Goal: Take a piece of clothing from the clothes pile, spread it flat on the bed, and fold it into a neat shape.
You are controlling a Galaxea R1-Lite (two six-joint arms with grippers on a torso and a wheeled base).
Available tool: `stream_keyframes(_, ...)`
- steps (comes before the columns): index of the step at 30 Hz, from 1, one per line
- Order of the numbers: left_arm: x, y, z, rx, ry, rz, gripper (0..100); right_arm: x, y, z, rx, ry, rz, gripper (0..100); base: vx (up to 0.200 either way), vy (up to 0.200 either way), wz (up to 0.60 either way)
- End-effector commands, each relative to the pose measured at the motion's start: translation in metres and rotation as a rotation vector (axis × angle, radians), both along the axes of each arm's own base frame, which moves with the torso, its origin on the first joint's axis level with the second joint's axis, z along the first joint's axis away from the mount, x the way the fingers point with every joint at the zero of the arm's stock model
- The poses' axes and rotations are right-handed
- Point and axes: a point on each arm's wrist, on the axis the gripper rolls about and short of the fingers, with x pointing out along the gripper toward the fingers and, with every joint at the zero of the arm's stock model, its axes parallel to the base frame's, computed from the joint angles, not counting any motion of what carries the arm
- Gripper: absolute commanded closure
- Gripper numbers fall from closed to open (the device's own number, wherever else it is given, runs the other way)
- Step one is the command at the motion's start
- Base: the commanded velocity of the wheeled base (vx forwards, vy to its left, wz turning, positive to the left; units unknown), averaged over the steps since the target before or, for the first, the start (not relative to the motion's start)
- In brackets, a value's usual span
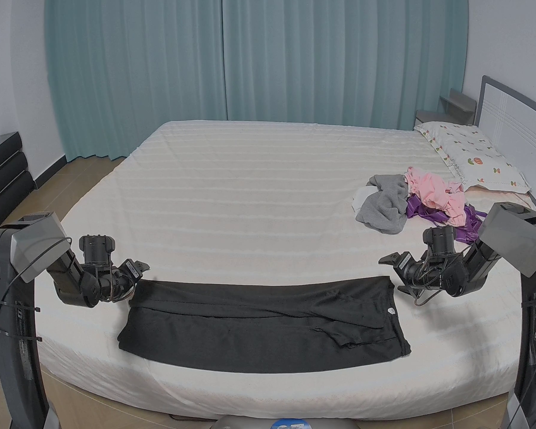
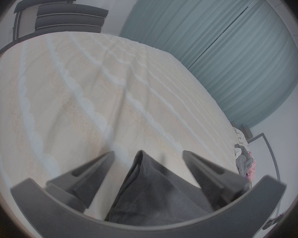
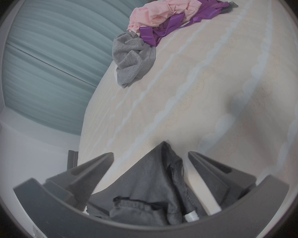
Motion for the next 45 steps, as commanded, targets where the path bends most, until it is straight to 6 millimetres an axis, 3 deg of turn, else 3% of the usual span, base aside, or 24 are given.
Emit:
stream_keyframes(1,-0.011,0.003,0.014,-0.015,-0.010,-0.006,0,-0.010,-0.001,0.015,0.038,-0.009,0.011,0,0.000,0.000,0.00)
stream_keyframes(7,-0.026,0.001,0.020,-0.058,0.003,-0.066,0,-0.020,-0.003,0.018,0.083,-0.044,0.001,0,0.000,0.000,0.00)
stream_keyframes(16,-0.031,-0.002,0.014,0.004,0.024,-0.131,0,-0.023,-0.003,0.016,0.091,-0.072,-0.001,0,-0.133,0.000,0.00)
stream_keyframes(26,-0.014,-0.012,0.013,0.050,-0.048,-0.181,0,-0.022,-0.001,0.015,0.090,-0.072,0.003,0,0.000,0.000,0.00)
stream_keyframes(45,-0.015,-0.017,-0.006,0.059,-0.017,-0.204,0,-0.022,-0.002,0.014,0.089,-0.070,0.002,0,0.000,0.000,0.00)
